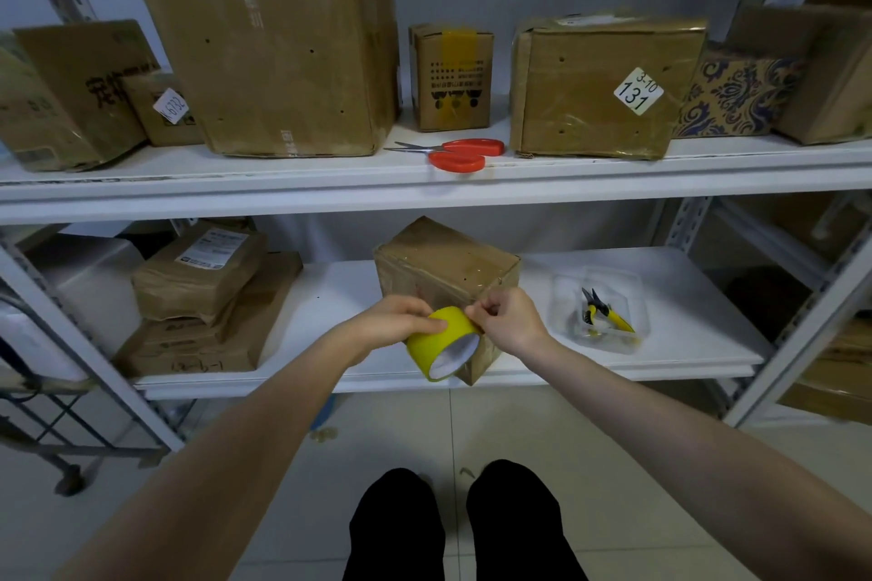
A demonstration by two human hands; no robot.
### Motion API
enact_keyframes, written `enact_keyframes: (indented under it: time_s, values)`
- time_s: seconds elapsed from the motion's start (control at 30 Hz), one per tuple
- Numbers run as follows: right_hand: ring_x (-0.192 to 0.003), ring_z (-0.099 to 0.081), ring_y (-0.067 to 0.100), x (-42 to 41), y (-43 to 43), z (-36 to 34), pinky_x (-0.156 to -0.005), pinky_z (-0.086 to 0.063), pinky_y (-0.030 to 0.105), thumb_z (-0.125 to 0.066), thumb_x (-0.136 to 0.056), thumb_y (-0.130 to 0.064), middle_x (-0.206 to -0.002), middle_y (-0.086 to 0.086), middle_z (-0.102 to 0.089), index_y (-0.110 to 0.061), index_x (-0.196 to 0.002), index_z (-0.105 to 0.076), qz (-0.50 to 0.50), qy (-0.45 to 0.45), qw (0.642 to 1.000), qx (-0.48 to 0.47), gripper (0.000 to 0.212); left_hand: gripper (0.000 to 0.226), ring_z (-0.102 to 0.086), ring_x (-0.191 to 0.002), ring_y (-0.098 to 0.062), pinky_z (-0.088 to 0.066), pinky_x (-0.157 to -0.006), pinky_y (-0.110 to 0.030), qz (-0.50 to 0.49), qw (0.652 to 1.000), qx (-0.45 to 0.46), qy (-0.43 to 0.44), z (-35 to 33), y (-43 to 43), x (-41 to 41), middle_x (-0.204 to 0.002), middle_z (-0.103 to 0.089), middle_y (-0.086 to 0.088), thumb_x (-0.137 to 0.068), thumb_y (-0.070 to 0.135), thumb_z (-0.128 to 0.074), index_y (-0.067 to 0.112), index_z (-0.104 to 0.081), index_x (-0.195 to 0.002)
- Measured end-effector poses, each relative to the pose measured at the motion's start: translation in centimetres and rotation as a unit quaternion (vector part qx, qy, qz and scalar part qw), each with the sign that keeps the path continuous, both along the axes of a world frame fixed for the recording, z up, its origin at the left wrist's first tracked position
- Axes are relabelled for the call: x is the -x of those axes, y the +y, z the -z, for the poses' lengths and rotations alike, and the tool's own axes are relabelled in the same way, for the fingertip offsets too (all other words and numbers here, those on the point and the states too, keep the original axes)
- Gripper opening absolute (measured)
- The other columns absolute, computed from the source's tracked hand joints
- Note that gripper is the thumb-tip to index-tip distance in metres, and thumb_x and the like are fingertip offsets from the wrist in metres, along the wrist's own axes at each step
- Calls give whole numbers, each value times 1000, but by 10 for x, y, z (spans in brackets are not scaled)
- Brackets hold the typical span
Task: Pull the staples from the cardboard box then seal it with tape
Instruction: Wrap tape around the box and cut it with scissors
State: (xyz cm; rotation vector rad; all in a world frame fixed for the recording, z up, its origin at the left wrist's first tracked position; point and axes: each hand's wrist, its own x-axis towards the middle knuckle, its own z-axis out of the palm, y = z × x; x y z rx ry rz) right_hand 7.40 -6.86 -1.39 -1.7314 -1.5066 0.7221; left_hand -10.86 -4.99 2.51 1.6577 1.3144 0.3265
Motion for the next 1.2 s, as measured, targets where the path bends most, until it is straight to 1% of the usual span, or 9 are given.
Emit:
enact_keyframes:
  time_s: [0.1, 0.17, 0.3, 0.47, 0.67, 0.9, 1.0, 1.13, 1.2]
  values:
    - [-59, -47, 17, -4, 2, -5, -54, -33, 27, -66, -88, -24, -55, 0, -51, -9, -65, -64, 1, -45, 999, -12, 27, 24, -47, -68, -9, -37, -62, -19, -4, 998, 6, -70, 3, -3, -8, -68, -51, 2, -87, 28, -66, 16, -58, -69]
    - [-53, -43, 15, -6, 5, -14, -47, -29, 26, -65, -89, -25, -51, -3, -46, -11, -58, -56, 17, -74, 997, -19, 35, 28, -45, -63, -10, -36, -57, -19, -35, 995, 0, -92, 3, -3, -15, -66, -48, -1, -88, 27, -65, 15, -53, -67]
    - [-55, -42, 18, -4, 12, -24, -45, -26, 24, -63, -89, -20, -50, -6, -42, -19, -50, -44, 39, -94, 995, -17, 43, 24, -45, -77, -19, -35, -64, -27, -89, 994, -5, -69, 1, 0, -27, -82, -48, -9, -87, 31, -66, 12, -52, -84]
    - [-63, -47, 21, -2, 25, -30, -59, -32, 25, -64, -90, -22, -53, -5, -43, -17, -57, -51, 71, -58, 996, -22, 35, 23, -58, -94, -25, -44, -77, -30, -120, 989, -74, 46, 6, 7, -21, -97, -63, -8, -85, 35, -67, 15, -62, -94]
    - [-60, -51, 20, -4, 42, -40, -56, -35, 25, -65, -90, -23, -53, -1, -48, -2, -65, -61, 71, -61, 995, -35, 33, 35, -59, -109, -27, -48, -94, -34, -122, 987, -89, 47, -1, 28, -21, -113, -65, -7, -81, 37, -71, 14, -67, -108]
    - [-70, -56, 19, -12, 55, -45, -63, -37, 24, -66, -89, -19, -65, -2, -57, -19, -65, -59, 76, -85, 992, -54, 25, 48, -55, -117, -25, -44, -99, -32, -114, 988, -89, 48, 5, 49, -32, -125, -62, -6, -83, 44, -68, 13, -64, -119]
    - [-70, -57, 18, -15, 60, -41, -62, -37, 24, -67, -89, -23, -71, 3, -64, -19, -69, -64, 77, -99, 991, -50, 21, 44, -58, -111, -22, -45, -97, -31, -128, 986, -101, 34, 11, 55, -34, -113, -67, -5, -86, 47, -62, 10, -67, -108]
    - [-71, -64, 26, -18, 70, -32, -58, -38, 25, -66, -88, -24, -63, 5, -63, -11, -61, -62, 69, -138, 987, -36, 30, 37, -54, -77, -17, -40, -73, -27, -147, 982, -97, 67, 14, 63, -39, -71, -56, -1, -86, 44, -63, 14, -55, -65]
    - [-71, -65, 29, -18, 73, -24, -56, -39, 25, -65, -88, -28, -63, 8, -64, -7, -65, -66, 60, -176, 982, -18, 32, 37, -51, -72, -17, -37, -70, -26, -137, 981, -94, 96, 16, 65, -42, -69, -54, -1, -85, 43, -64, 15, -53, -64]
